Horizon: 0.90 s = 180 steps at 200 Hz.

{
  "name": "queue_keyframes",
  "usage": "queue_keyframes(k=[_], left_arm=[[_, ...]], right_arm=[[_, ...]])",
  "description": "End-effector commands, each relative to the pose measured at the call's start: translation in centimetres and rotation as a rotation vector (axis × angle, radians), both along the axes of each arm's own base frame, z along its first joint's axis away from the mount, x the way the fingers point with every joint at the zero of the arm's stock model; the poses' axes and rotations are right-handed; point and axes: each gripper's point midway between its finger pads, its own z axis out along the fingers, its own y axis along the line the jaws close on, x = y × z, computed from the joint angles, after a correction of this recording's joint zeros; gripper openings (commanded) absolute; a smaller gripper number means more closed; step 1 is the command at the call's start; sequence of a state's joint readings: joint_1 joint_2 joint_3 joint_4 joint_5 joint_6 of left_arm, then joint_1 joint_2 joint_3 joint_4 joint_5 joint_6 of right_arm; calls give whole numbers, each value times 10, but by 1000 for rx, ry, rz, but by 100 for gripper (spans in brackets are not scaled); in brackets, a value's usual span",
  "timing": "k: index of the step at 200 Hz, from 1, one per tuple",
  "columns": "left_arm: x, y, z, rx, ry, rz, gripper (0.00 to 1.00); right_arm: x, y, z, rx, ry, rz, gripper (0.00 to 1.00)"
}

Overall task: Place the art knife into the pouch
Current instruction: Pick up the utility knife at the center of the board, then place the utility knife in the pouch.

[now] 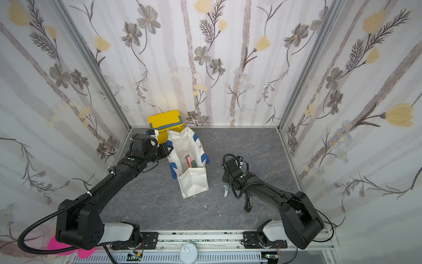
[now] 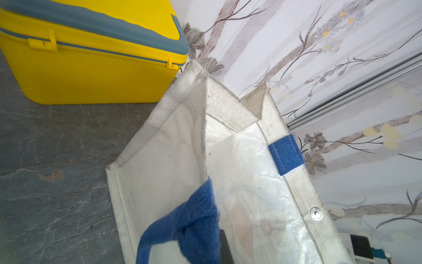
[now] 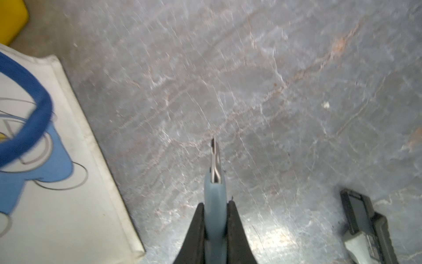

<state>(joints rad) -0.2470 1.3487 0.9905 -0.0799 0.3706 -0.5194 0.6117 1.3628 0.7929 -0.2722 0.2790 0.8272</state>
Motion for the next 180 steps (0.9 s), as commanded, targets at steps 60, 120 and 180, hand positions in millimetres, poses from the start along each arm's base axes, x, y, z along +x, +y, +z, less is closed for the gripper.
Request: queue_keyframes(k=[60,120,180], left_arm=[[5,2,10,-2,-43,10,0],[7,6,13,-14,-43,15,0],[6,2,15,-45,-45,-1,0]], right_arm=[[25,2,92,68,-230,20,0],[26,38,207,217,-449,128,0],[42,136,301,282,-666,348,0]])
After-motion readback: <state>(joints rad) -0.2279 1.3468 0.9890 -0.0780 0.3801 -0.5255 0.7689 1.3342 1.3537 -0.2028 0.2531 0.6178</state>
